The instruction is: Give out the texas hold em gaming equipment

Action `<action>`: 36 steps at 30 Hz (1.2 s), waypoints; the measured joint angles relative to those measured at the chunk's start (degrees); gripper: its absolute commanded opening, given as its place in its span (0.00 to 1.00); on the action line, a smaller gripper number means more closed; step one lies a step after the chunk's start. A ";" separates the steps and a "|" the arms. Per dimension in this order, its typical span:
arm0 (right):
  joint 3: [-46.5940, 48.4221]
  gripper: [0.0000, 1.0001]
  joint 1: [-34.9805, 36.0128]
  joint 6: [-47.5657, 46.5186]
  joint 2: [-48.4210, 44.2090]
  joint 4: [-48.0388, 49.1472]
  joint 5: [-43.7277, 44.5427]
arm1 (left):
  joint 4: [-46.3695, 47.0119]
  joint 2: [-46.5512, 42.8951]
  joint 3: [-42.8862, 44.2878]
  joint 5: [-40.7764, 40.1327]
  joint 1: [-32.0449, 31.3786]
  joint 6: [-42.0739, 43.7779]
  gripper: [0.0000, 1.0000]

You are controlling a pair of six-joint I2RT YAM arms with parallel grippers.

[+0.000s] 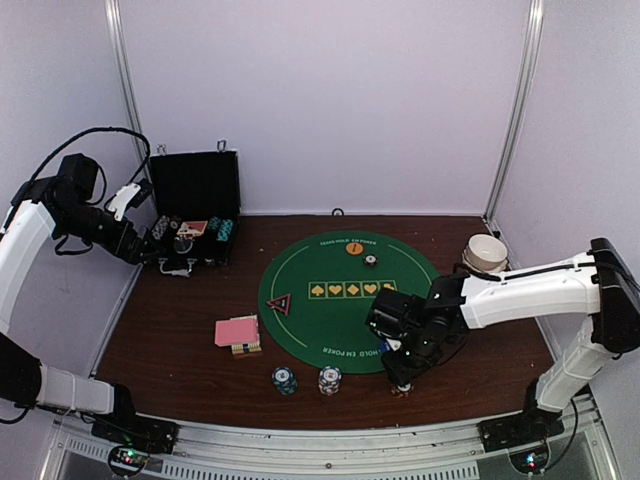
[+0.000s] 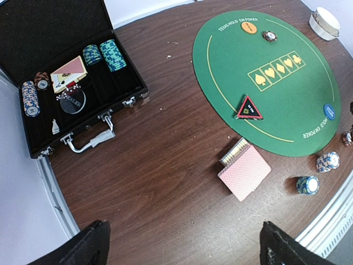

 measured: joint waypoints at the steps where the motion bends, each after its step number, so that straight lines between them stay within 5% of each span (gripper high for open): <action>1: 1.18 0.11 0.00 -0.26 -0.17 -0.70 0.07 | 0.00 0.00 0.00 0.00 0.00 0.04 0.97; 10: 18.53 0.11 0.00 -2.82 3.21 -6.40 1.97 | -0.02 -0.04 0.00 0.15 0.00 0.35 0.98; 29: 65.02 0.12 -3.52 -8.96 44.72 -3.96 2.34 | -0.04 -0.17 0.00 2.45 0.00 0.44 0.97; 36: 68.59 0.14 -4.17 -9.14 50.82 -3.72 1.09 | -0.07 -0.46 0.00 2.49 0.00 0.46 0.97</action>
